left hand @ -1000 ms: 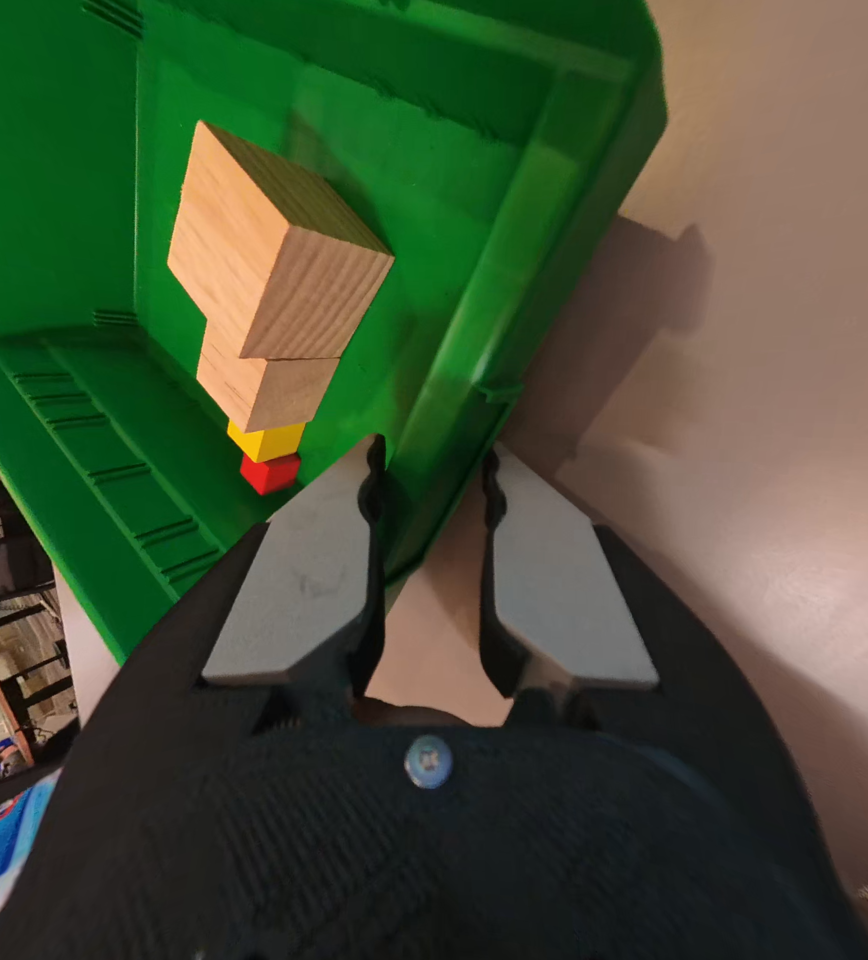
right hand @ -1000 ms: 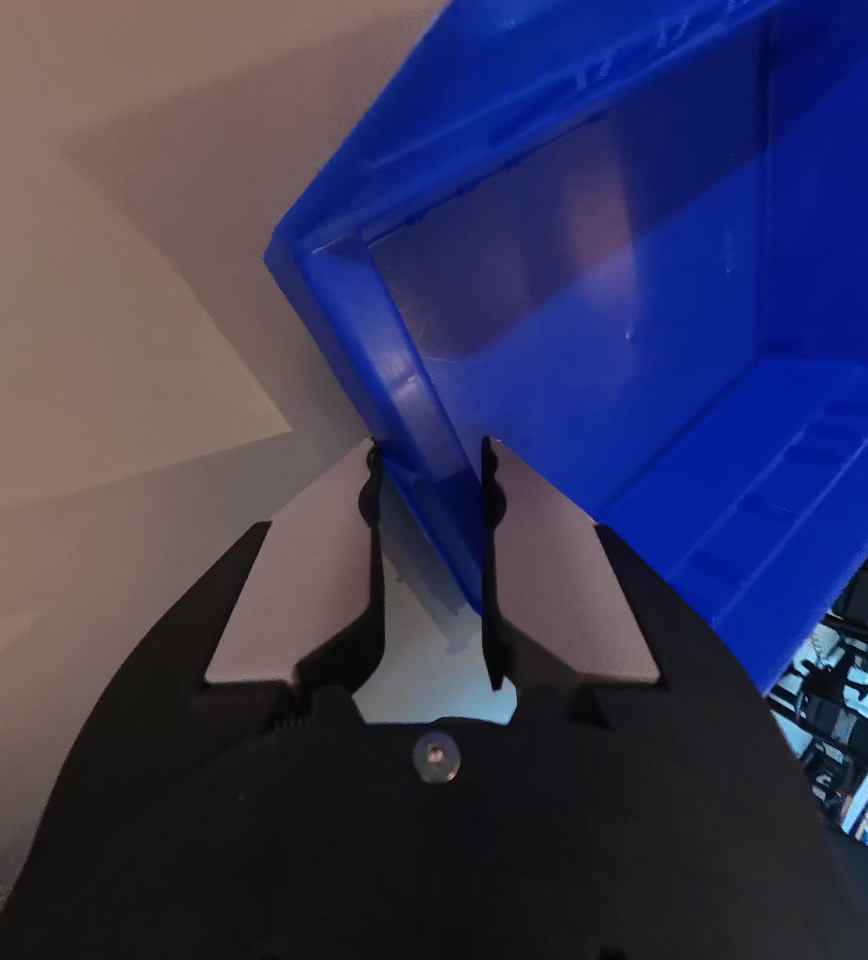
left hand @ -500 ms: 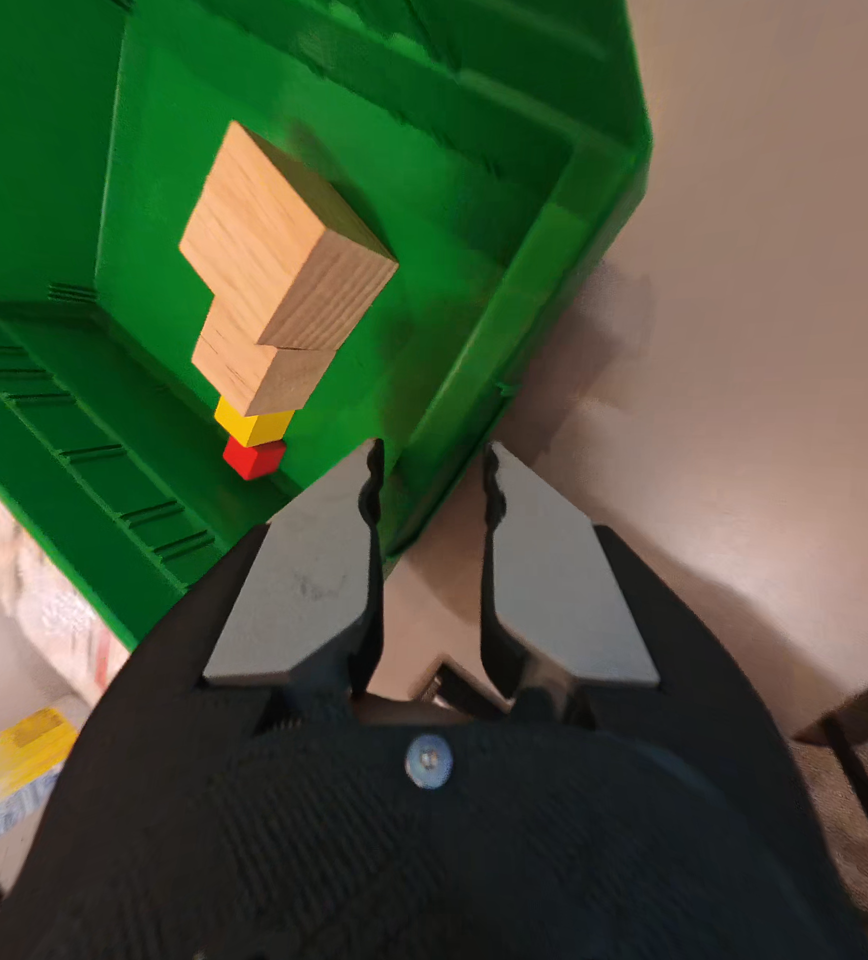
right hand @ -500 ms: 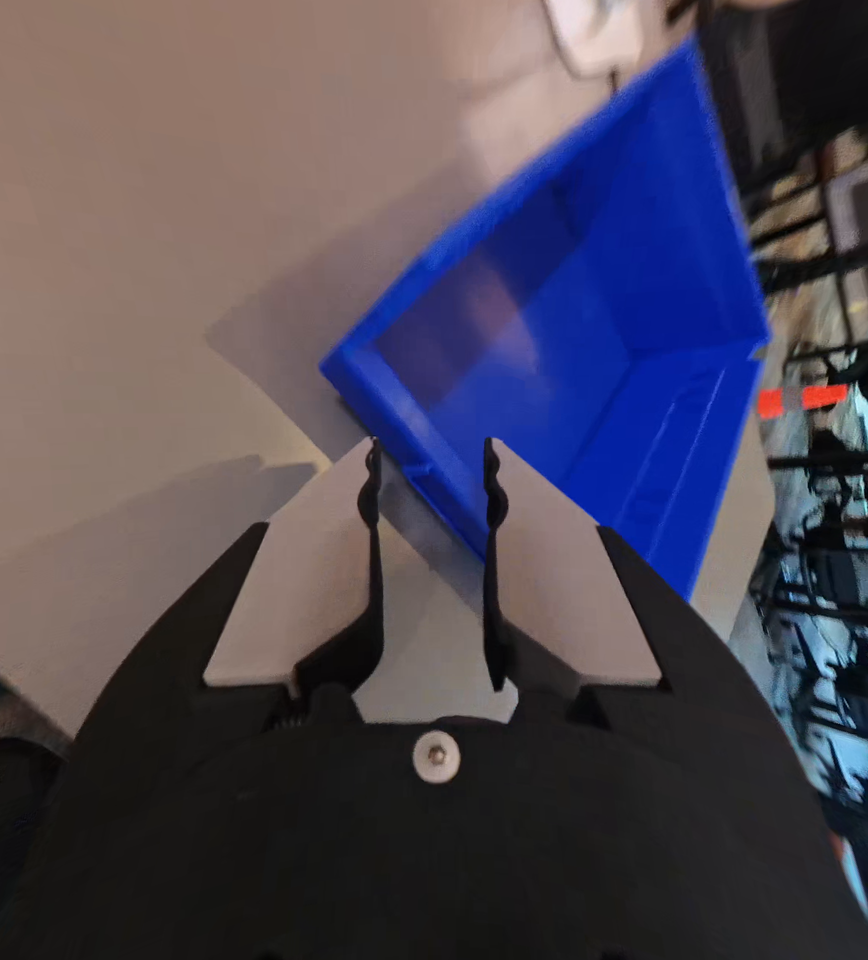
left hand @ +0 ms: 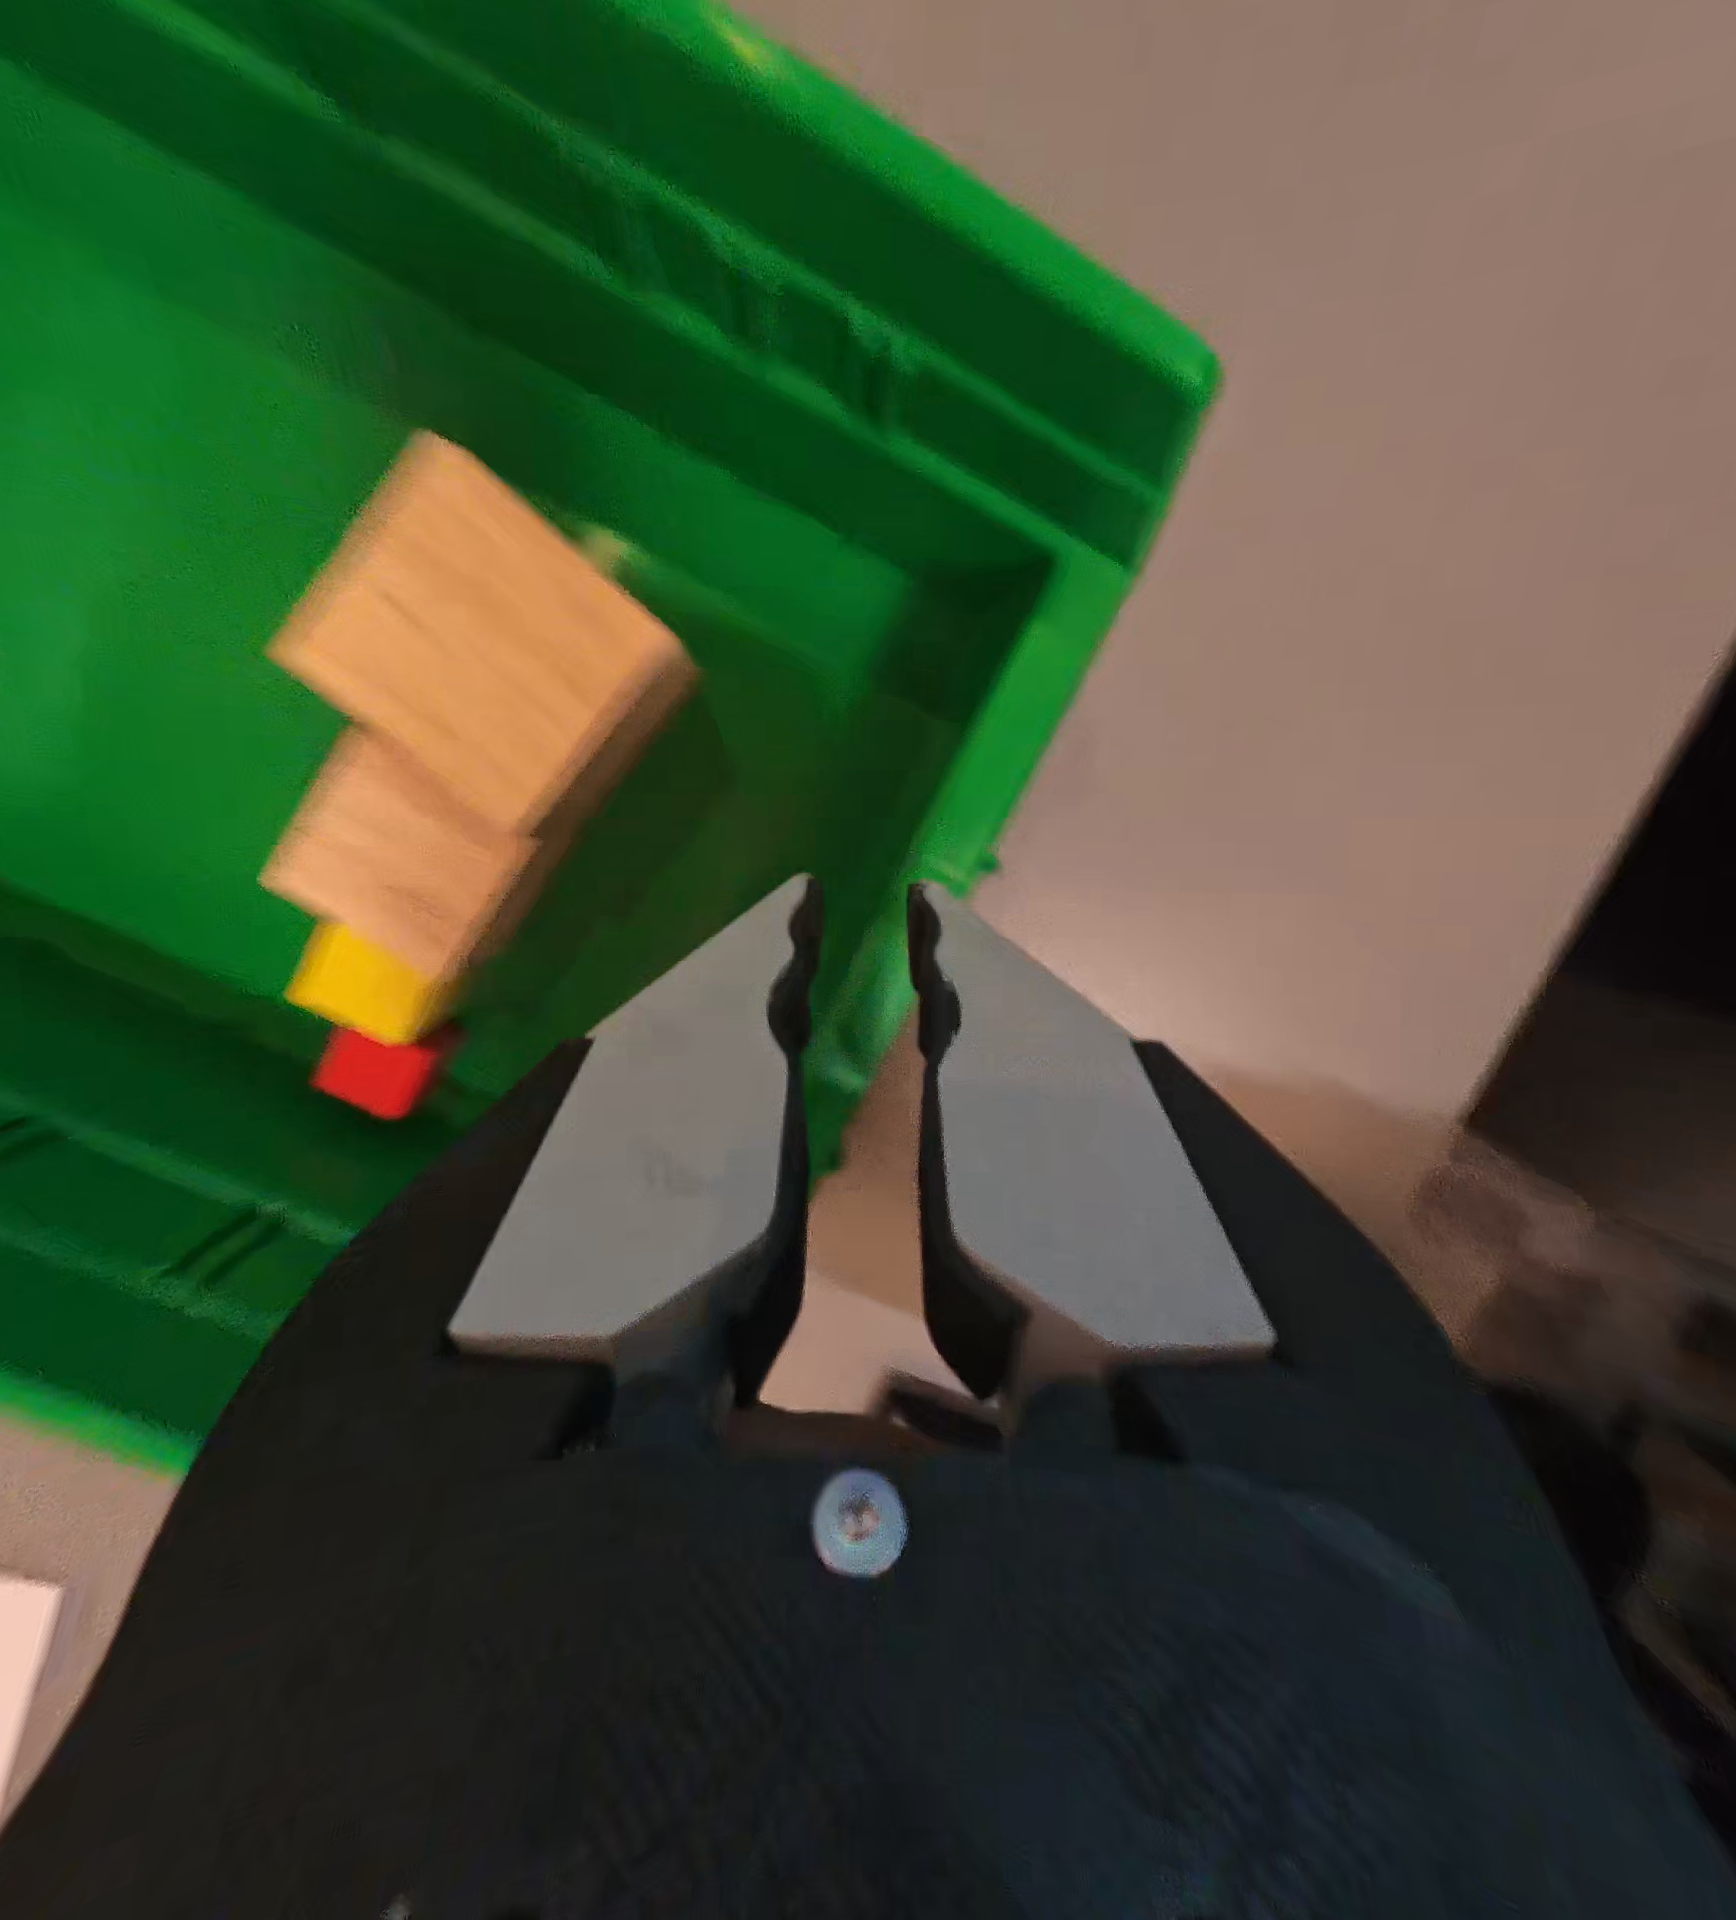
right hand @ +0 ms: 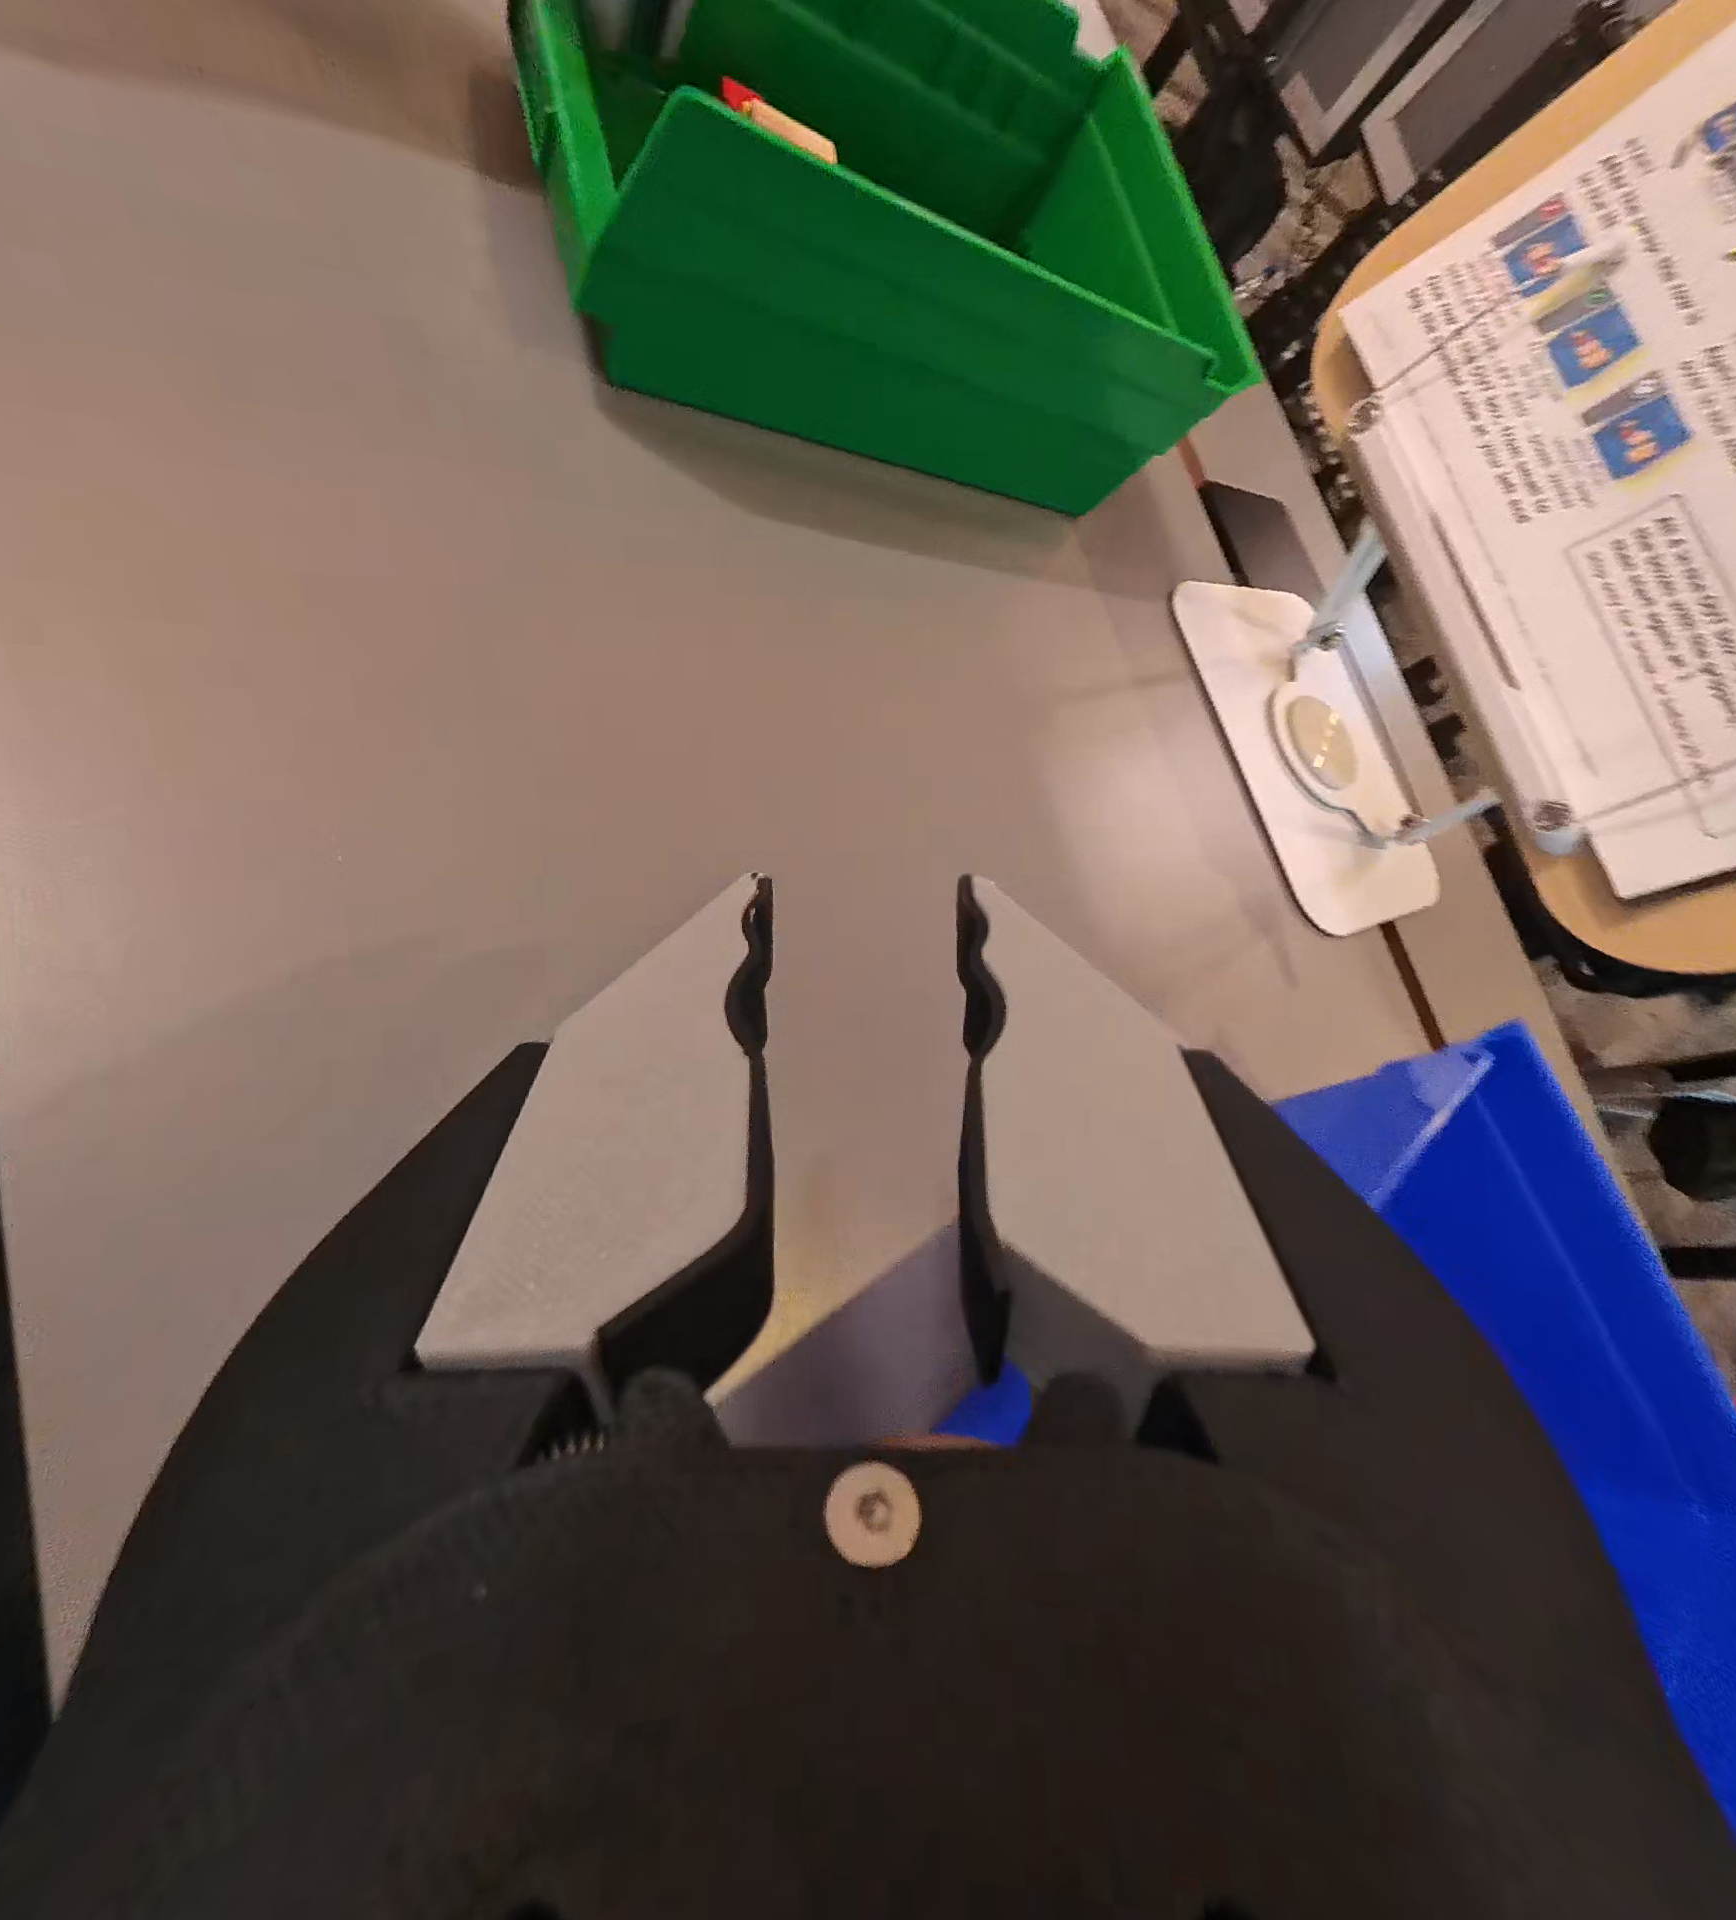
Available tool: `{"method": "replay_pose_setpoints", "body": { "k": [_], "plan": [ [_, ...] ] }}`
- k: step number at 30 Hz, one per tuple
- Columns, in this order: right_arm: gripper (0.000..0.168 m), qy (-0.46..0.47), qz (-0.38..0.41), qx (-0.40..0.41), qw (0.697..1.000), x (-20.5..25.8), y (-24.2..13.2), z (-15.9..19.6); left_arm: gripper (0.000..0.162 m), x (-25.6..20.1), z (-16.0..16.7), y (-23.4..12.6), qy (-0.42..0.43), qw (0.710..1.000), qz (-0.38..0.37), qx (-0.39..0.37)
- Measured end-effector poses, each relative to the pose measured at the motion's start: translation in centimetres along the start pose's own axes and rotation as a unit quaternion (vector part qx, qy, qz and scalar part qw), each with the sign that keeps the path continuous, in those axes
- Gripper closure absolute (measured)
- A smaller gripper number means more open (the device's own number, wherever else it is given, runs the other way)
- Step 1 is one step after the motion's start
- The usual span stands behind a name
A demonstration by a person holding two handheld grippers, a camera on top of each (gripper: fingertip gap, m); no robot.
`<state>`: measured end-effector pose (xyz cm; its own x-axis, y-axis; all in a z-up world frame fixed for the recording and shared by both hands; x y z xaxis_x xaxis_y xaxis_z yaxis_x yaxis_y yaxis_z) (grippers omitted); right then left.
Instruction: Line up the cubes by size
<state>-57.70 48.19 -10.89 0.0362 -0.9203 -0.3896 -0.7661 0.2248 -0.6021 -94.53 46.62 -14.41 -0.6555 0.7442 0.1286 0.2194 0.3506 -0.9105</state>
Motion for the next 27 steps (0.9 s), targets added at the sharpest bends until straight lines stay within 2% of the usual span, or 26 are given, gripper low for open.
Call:
{"method": "replay_pose_setpoints", "body": {
  "k": [1,2,4,7,8,10,12,15,16,18,20,22,23,27],
  "plan": [
    [0.135,0.003,-0.01,-0.001,1.0,0.0,0.7,0.1,0.151,1.6,-0.3,-0.3,-0.024,0.999,-0.042,-0.012],
    [0.136,0.005,-0.016,-0.003,1.0,-0.1,1.3,0.1,0.162,3.3,-0.1,-0.4,-0.057,0.995,-0.079,-0.003],
    [0.137,0.01,-0.029,-0.007,1.0,-0.3,2.5,0.2,0.162,4.8,1.4,0.8,-0.092,0.989,-0.097,0.056],
    [0.138,0.015,-0.045,-0.02,0.999,-0.4,4.3,0.2,0.162,4.1,4.2,3.7,-0.042,0.981,-0.077,0.175],
    [0.139,0.012,-0.036,-0.028,0.999,-0.7,4.8,0.3,0.162,4.3,4.6,4.6,-0.031,0.974,-0.095,0.203],
    [0.141,-0.004,0.012,-0.06,0.998,-1.7,5.5,0.4,0.162,6.5,4.6,5.5,-0.041,0.952,-0.192,0.236],
    [0.153,-0.014,0.043,-0.061,0.997,-1.9,5.9,0.8,0.162,8.3,3.8,5.9,-0.081,0.933,-0.261,0.234],
    [0.154,-0.018,0.043,-0.07,0.996,-1.0,6.1,1.0,0.162,9.7,2.4,5.9,-0.103,0.915,-0.334,0.2],
    [0.154,-0.017,0.034,-0.067,0.997,-0.7,6.2,1.1,0.162,9.7,1.6,6.0,-0.107,0.917,-0.342,0.174],
    [0.154,-0.016,0.03,-0.056,0.998,-0.4,6.5,1.5,0.162,8.5,-0.1,6.4,-0.131,0.938,-0.303,0.105],
    [0.153,-0.021,0.026,-0.047,0.998,-0.1,6.8,1.7,0.162,8.8,-0.9,5.9,-0.164,0.931,-0.318,0.067],
    [0.153,-0.023,0.022,-0.042,0.999,0.1,7.1,1.8,0.162,9.3,-0.5,5.1,-0.154,0.917,-0.359,0.073],
    [0.153,-0.024,0.02,-0.038,0.999,0.3,7.2,1.8,0.162,8.7,0.0,5.1,-0.146,0.921,-0.349,0.088],
    [0.152,-0.027,0.017,-0.026,0.999,0.5,7.6,2.2,0.162,4.5,1.8,6.1,-0.099,0.957,-0.228,0.151]
  ]
}}
Point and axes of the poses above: each gripper's, where its closed fingertips meet, y out along the fingers, z out of its underside, x = y × z across the jaws, the point moved 5 cm from there along -y, back along the fingers, and after that the axes turned 10 degrees about -z, right-handed, at the moved point
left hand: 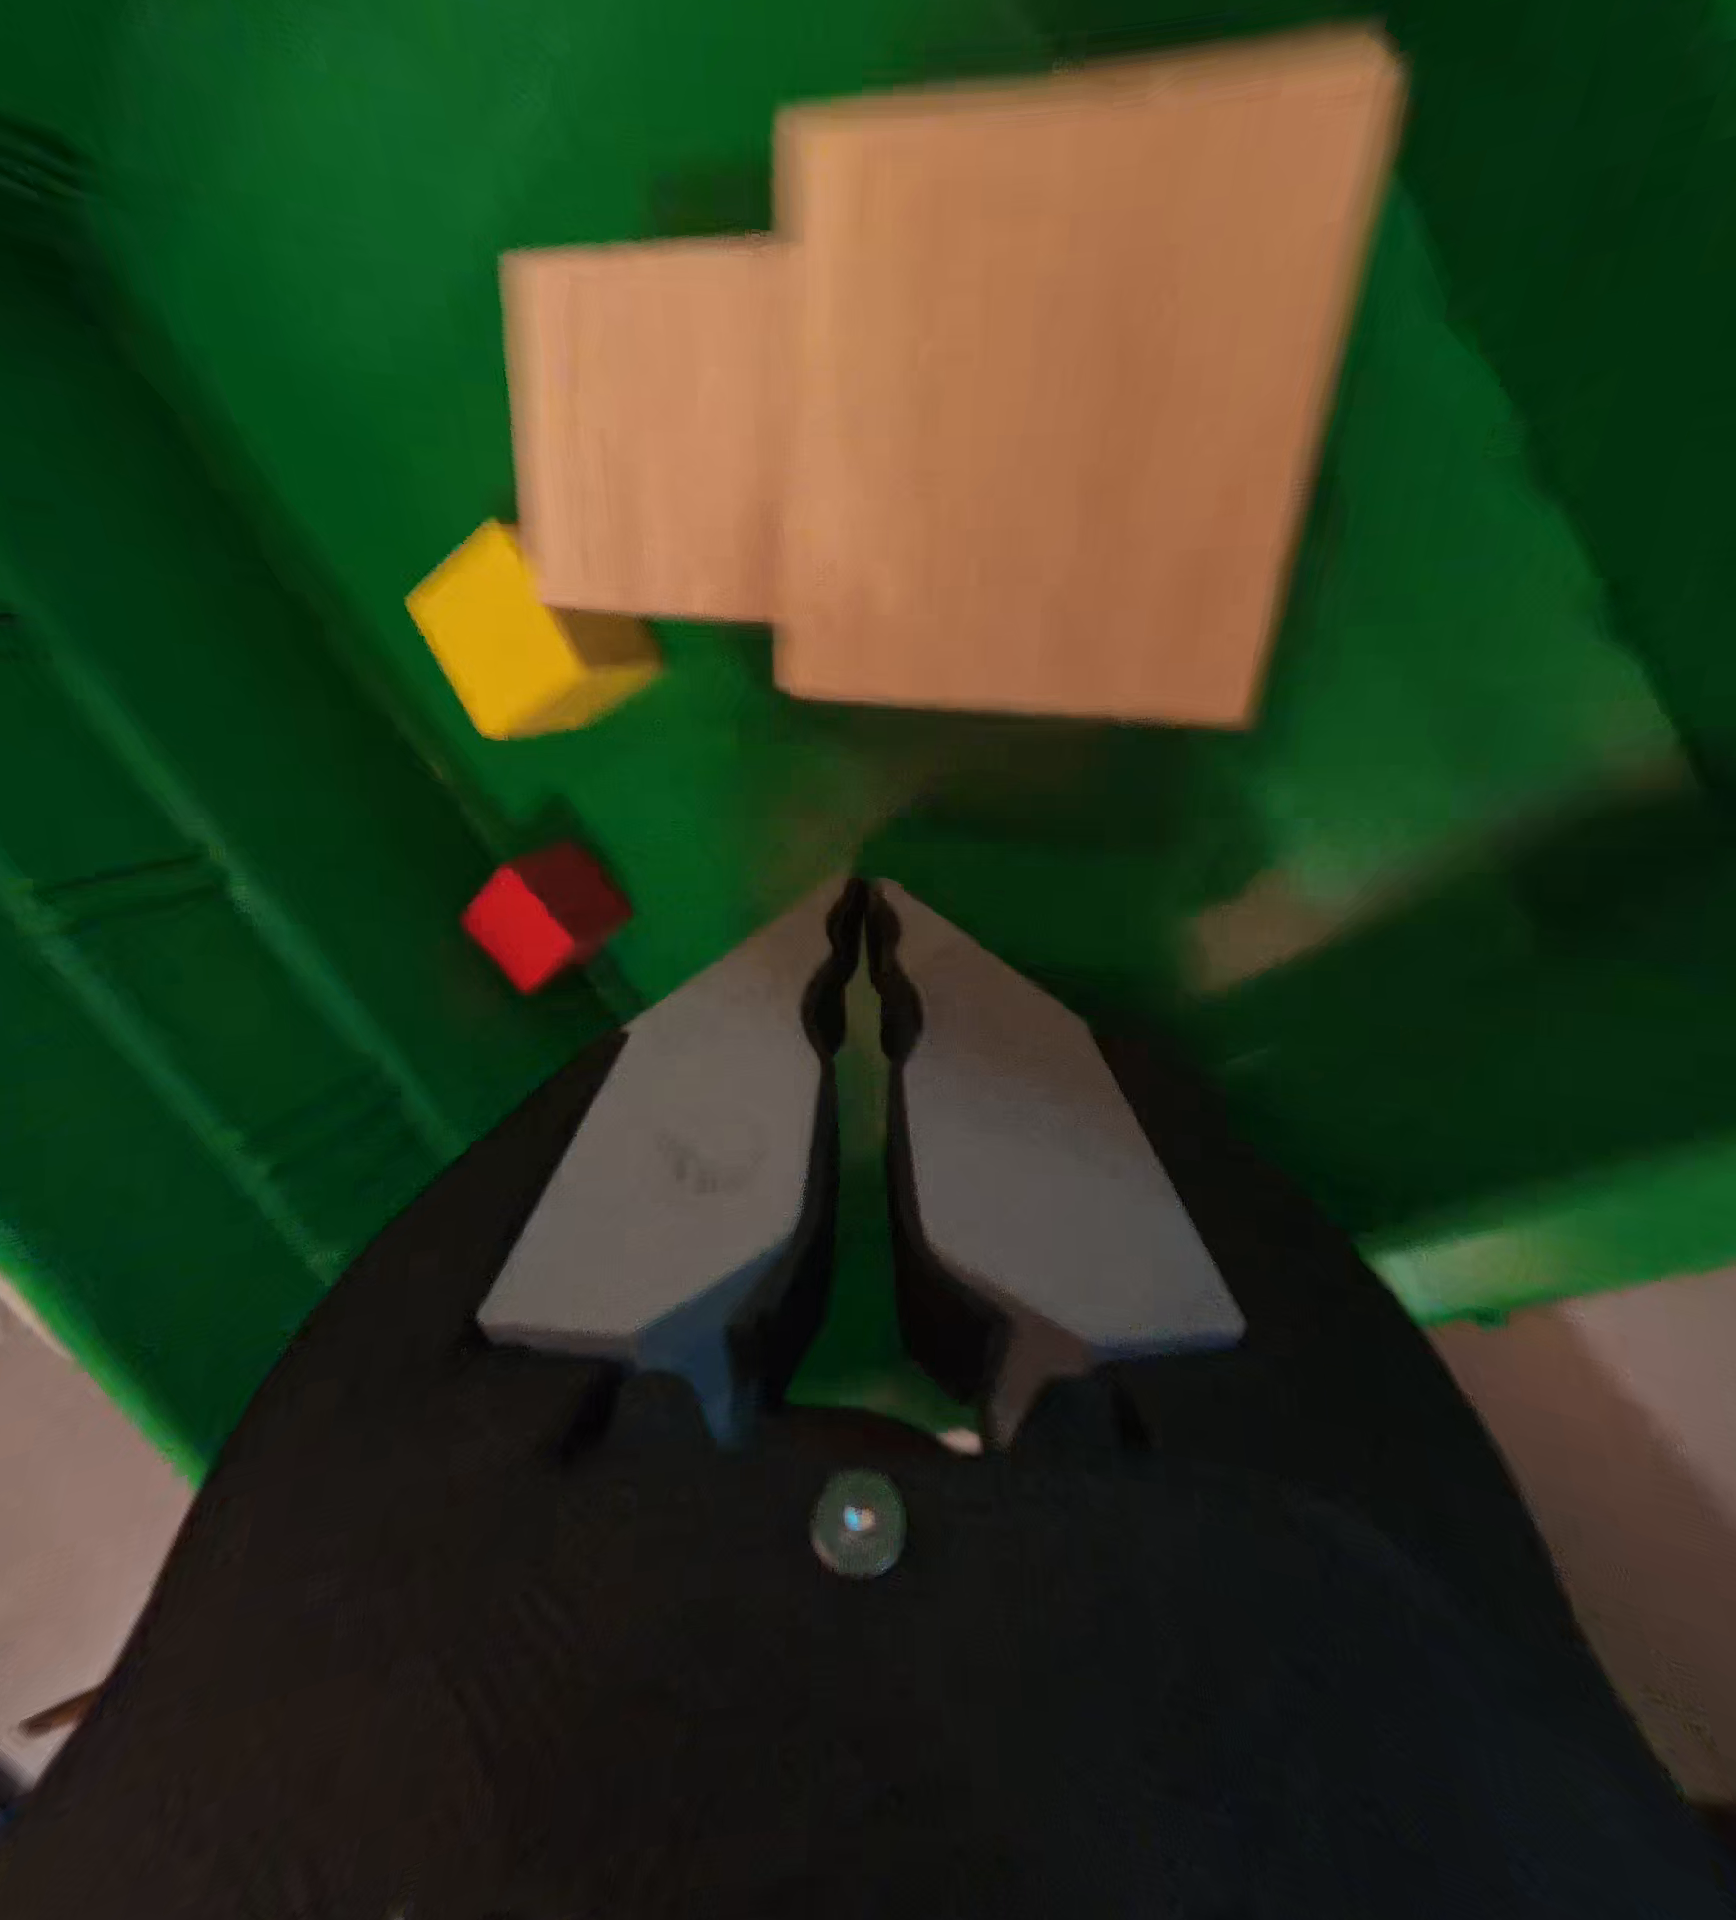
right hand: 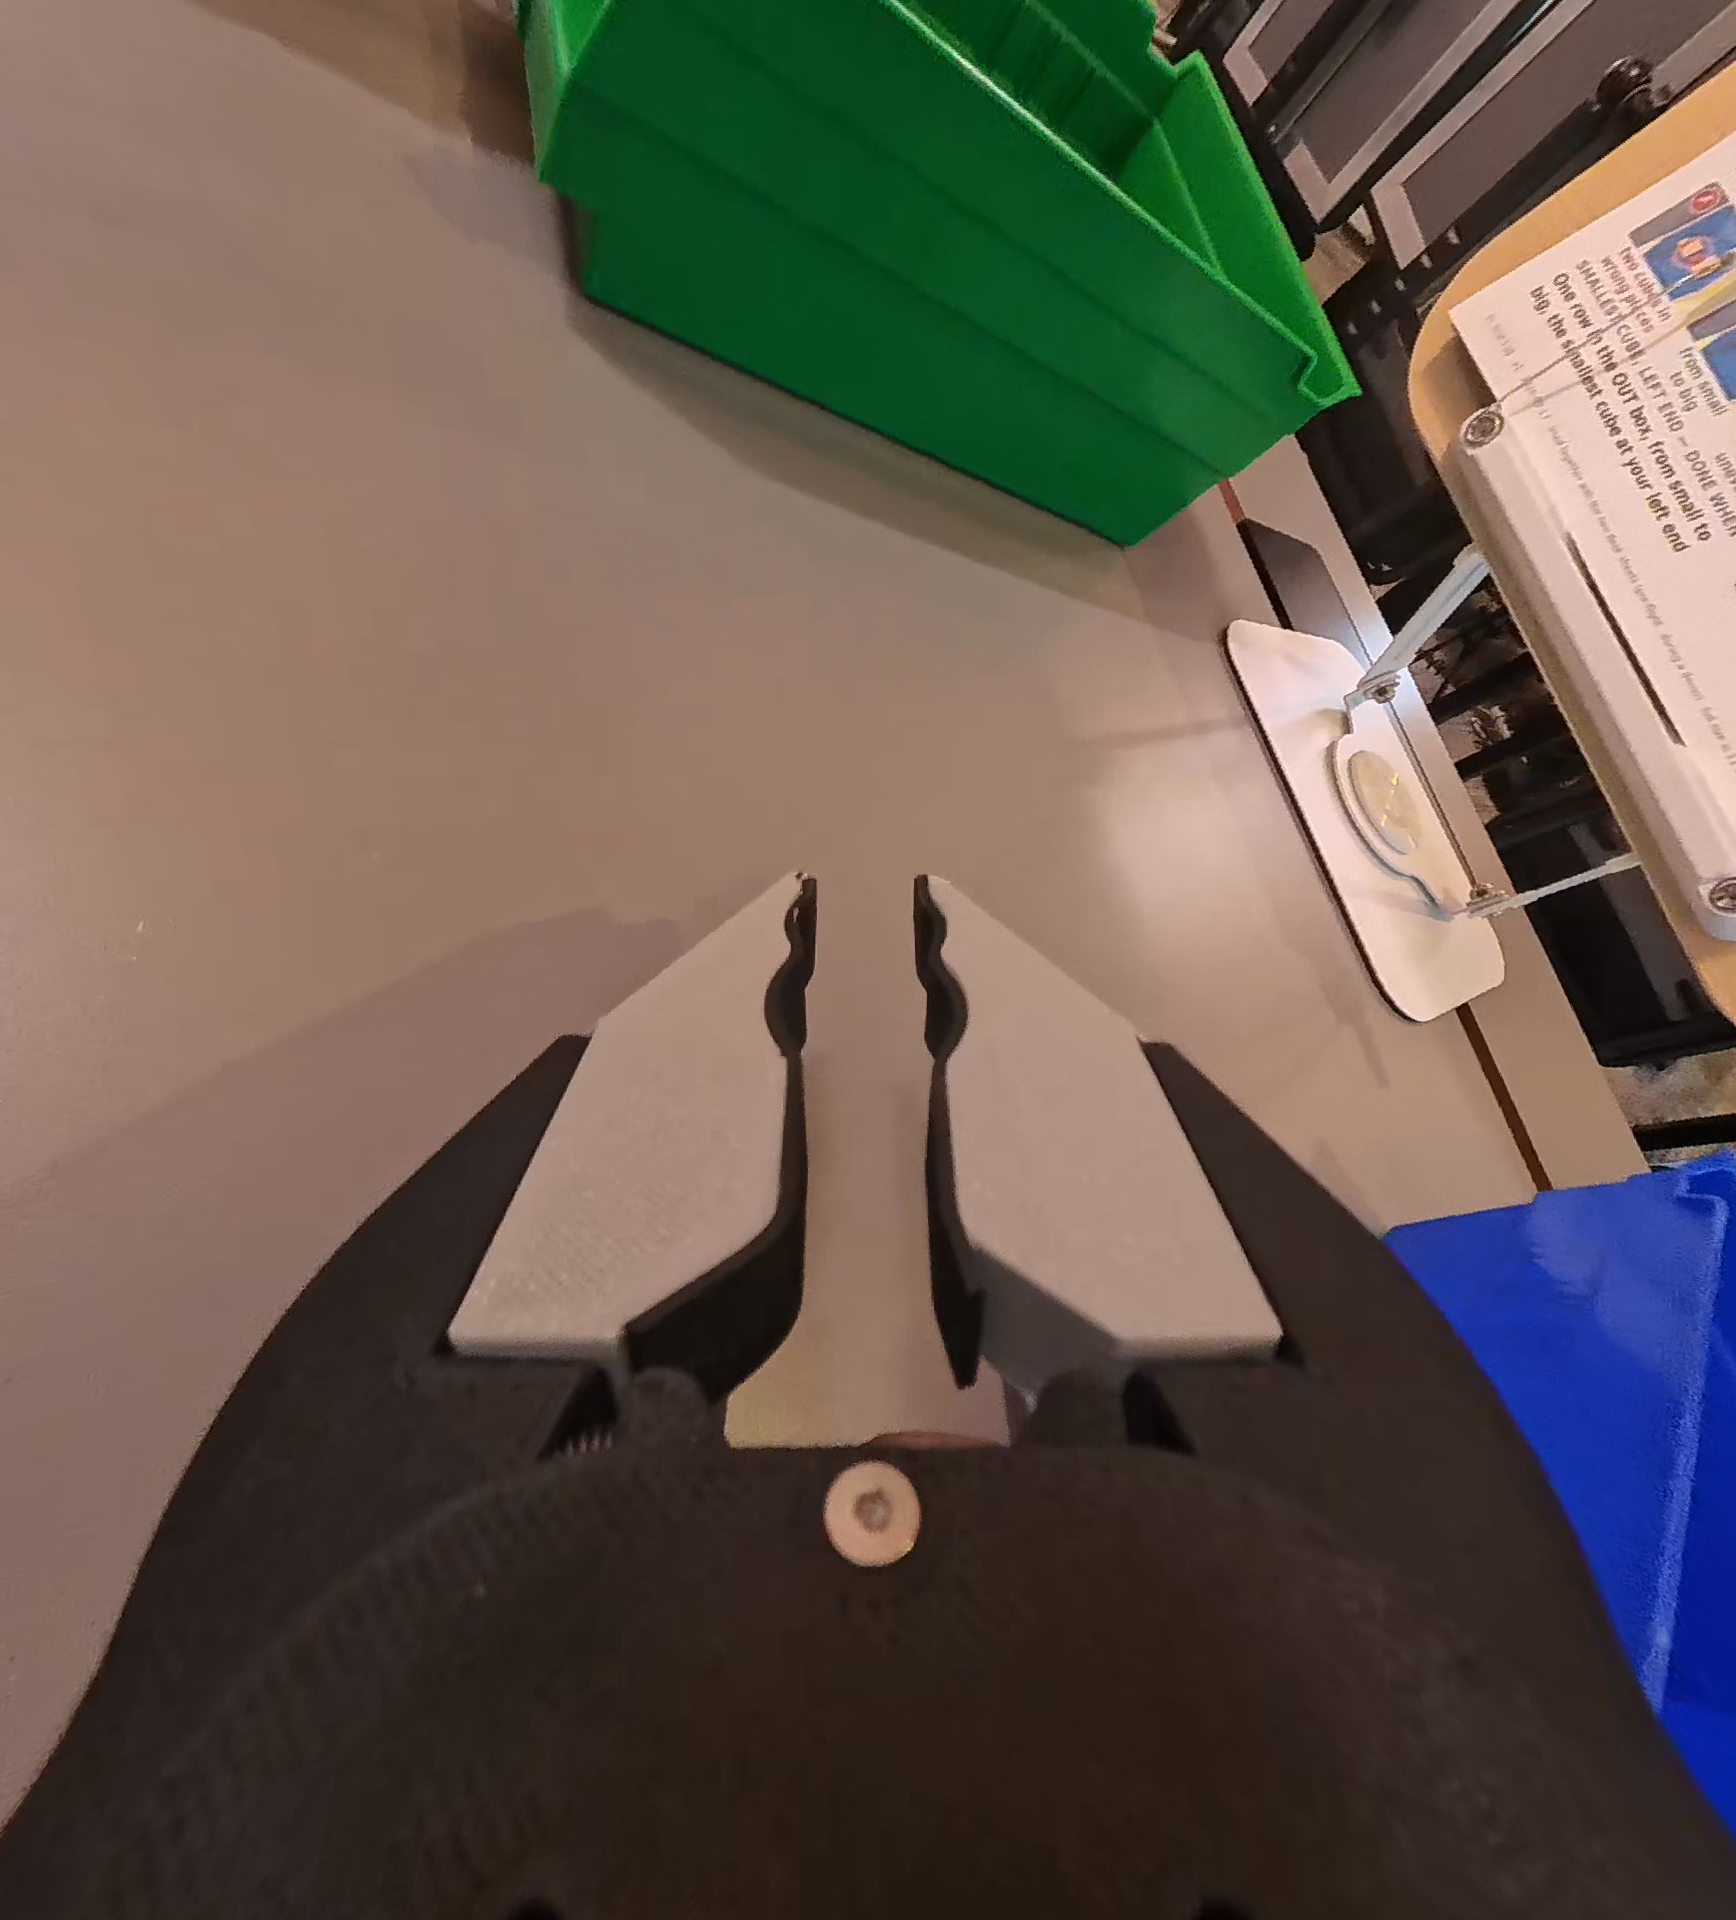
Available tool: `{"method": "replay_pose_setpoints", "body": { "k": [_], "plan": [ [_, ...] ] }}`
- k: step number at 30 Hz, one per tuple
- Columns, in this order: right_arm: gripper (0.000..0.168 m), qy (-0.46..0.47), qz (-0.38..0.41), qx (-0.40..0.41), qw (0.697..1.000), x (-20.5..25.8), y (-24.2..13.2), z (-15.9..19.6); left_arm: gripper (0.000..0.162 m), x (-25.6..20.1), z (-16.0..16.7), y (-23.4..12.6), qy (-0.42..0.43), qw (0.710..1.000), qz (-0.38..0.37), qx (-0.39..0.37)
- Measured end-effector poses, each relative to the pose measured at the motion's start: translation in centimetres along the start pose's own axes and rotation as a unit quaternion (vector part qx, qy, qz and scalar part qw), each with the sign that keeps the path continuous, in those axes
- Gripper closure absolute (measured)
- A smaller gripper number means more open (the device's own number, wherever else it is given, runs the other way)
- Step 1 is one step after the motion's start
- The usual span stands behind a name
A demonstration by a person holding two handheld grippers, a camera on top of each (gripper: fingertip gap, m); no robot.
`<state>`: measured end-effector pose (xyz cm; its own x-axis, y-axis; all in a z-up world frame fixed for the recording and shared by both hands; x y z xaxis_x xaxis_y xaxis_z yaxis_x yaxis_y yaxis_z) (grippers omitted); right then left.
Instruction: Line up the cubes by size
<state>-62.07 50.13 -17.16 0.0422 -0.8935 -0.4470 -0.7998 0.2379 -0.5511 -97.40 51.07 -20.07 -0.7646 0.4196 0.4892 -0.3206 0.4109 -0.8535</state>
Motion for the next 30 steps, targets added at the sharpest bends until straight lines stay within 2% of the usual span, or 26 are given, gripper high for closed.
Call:
{"method": "replay_pose_setpoints", "body": {
  "k": [2,6,8,10,12,14,17,19,20,22,24,25,27,30],
  "plan": [
    [0.153,0.004,-0.005,-0.003,1.0,0.1,0.1,0.0,0.162,-0.3,0.1,-0.6,0.04,0.999,-0.017,-0.016],
    [0.152,0.015,-0.015,-0.009,1.0,0.1,0.2,0.0,0.162,-2.4,0.0,-1.5,0.113,0.992,0.04,-0.032],
    [0.152,0.019,-0.017,-0.007,1.0,0.0,0.4,0.2,0.162,-2.3,-0.9,-1.1,0.119,0.992,0.026,-0.039],
    [0.151,0.021,-0.019,-0.007,1.0,0.0,0.5,0.2,0.162,-0.5,-2.1,0.2,0.083,0.995,-0.042,-0.02],
    [0.151,0.02,-0.015,-0.001,1.0,0.0,0.6,0.5,0.162,2.9,-2.4,1.6,0.047,0.984,-0.169,0.021],
    [0.151,0.019,-0.012,0.007,1.0,-0.1,0.7,0.8,0.162,4.7,-3.0,1.7,0.008,0.973,-0.231,0.004],
    [0.152,0.042,-0.018,0.013,0.999,-0.4,0.8,1.4,0.162,5.0,-4.7,0.3,-0.092,0.973,-0.192,-0.092],
    [0.152,0.064,-0.031,0.011,0.997,-0.5,0.9,1.6,0.161,5.1,-5.4,-1.0,-0.124,0.969,-0.162,-0.142],
    [0.151,0.072,-0.035,0.01,0.997,-0.5,0.9,1.7,0.154,4.9,-5.6,-1.7,-0.13,0.968,-0.135,-0.165],
    [0.149,0.083,-0.044,0.006,0.996,-0.5,0.8,1.7,0.134,3.8,-6.0,-3.0,-0.15,0.97,-0.034,-0.188],
    [0.148,0.083,-0.044,0.002,0.996,-0.6,0.8,1.5,0.113,3.3,-6.6,-4.3,-0.189,0.957,0.055,-0.211],
    [0.148,0.082,-0.045,0.001,0.996,-0.5,0.8,1.5,0.109,2.9,-7.0,-5.0,-0.202,0.948,0.099,-0.224],
    [0.148,0.077,-0.046,0.0,0.996,-0.3,0.8,1.3,0.096,1.7,-7.2,-5.7,-0.203,0.94,0.161,-0.222],
    [0.148,0.069,-0.052,0.001,0.996,0.0,0.9,1.1,0.09,0.2,-6.1,-3.5,-0.111,0.975,0.123,-0.145]
  ]
}}
Point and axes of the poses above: each gripper's, where its closed fingertips meet, y out along the fingers, z out of its underside, x = y × z across the jaws, the point moved 5 cm from there along -y, back along the fingers, and after that the axes turned 10 degrees about -z, right-handed, at the moved point
